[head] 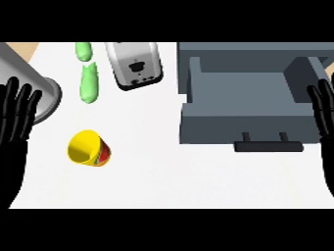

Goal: Pick up the cup, place it into the drawer and close the drawer

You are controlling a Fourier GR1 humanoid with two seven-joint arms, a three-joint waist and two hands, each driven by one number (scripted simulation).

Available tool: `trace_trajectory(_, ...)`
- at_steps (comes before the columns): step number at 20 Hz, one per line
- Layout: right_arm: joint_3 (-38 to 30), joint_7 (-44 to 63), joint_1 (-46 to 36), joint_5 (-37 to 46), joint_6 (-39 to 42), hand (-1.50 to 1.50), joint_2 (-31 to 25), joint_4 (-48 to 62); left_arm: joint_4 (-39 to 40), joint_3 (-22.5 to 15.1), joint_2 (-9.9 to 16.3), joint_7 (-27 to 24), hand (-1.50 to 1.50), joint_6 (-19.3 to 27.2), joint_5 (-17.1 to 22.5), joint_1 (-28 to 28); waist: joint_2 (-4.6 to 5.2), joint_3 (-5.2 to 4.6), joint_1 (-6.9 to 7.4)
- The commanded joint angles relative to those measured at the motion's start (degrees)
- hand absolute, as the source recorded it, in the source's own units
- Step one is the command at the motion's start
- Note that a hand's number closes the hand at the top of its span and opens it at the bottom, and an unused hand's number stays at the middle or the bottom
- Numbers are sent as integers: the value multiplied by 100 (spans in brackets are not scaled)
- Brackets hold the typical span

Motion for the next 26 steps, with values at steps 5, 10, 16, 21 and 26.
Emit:
trace_trajectory(5,94,-121,-23,4,79,-150,23,1,247,-389,802,-450,-150,-2392,2108,-86,4,4,-42)
trace_trajectory(10,229,226,-68,-277,500,-150,-173,399,1349,136,1448,357,-150,-3319,4055,32,51,16,21)
trace_trajectory(16,99,770,-727,-328,461,-150,-224,682,3231,647,2008,386,-150,-4174,4515,-991,13,26,-8)
trace_trajectory(21,-280,-87,-1085,-447,771,-150,-324,1763,4380,676,1707,-91,-150,-4530,3431,-1367,21,28,8)
trace_trajectory(26,-109,466,-1159,-309,572,-150,-237,1271,5571,767,1353,-1522,-150,-5132,1705,-1495,15,21,-19)
